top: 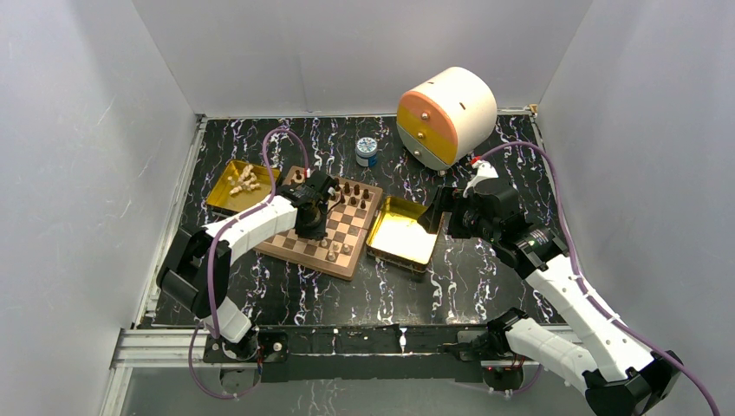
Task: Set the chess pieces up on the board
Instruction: Place the chess piece on the chessboard.
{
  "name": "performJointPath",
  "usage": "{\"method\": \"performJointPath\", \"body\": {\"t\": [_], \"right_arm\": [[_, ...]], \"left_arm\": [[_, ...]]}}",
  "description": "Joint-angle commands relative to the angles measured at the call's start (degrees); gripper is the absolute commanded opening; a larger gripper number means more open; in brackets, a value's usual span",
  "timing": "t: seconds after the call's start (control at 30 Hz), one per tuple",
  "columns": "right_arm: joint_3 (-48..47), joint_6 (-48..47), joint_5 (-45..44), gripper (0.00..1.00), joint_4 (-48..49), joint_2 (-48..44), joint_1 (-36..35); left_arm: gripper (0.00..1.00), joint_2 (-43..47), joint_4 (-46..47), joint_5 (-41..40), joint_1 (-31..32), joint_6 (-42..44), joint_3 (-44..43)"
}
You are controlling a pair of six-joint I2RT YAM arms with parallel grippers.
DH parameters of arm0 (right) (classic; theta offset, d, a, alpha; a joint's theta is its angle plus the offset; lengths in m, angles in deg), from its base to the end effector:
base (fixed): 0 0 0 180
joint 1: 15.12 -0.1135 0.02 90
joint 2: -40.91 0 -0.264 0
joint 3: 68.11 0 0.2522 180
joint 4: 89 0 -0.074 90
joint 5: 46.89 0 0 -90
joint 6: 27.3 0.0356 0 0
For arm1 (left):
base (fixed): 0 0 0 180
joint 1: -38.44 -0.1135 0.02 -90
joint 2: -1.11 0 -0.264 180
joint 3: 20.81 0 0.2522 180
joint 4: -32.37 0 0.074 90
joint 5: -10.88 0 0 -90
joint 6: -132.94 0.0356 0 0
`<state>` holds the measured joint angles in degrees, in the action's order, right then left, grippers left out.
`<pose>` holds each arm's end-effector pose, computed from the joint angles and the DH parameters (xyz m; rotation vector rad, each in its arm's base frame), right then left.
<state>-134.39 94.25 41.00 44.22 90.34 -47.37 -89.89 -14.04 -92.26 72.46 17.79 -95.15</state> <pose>0.1569 0.0974 0.3325 0.0098 2.1565 0.6251 0.2660 -0.1698 0.2083 0.1307 2.6199 -0.0473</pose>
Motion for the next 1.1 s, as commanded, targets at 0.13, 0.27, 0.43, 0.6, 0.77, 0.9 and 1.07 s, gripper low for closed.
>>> {"method": "performJointPath", "body": {"t": [0.13,0.27,0.43,0.6,0.77,0.9,1.07], "right_arm": [[-0.75,0.42,0.44,0.99,2.34,-1.3,0.17],[-0.6,0.44,0.48,0.99,2.17,-1.45,0.22],[-0.57,0.53,0.43,0.99,2.17,-1.71,0.21],[-0.45,0.67,0.29,0.99,2.28,-1.97,0.19],[-0.38,0.96,0.52,0.99,2.08,-2.04,0.17],[-0.43,1.06,0.31,0.99,1.82,-2.8,0.18],[-0.02,1.53,0.45,0.99,1.79,-3.35,0.22]], "left_arm": [[0.2,0.39,-1.37,-2.32,0.52,-0.43,0.24],[0.2,-0.12,-1.28,-2.4,0.52,-0.67,0.24],[0.2,-0.47,-1.37,-2.44,0.52,-0.28,-0.29],[0.24,-0.12,-1.56,-2.21,0.59,-0.25,-0.99],[0.26,0.75,-1.82,-1.6,0.52,-0.41,-1.57],[0.28,3.0,-2.82,-3.76,0.52,-0.56,-3.97],[0.29,3.48,-5.56,-5.55,0.52,-0.58,-8.96]]}}
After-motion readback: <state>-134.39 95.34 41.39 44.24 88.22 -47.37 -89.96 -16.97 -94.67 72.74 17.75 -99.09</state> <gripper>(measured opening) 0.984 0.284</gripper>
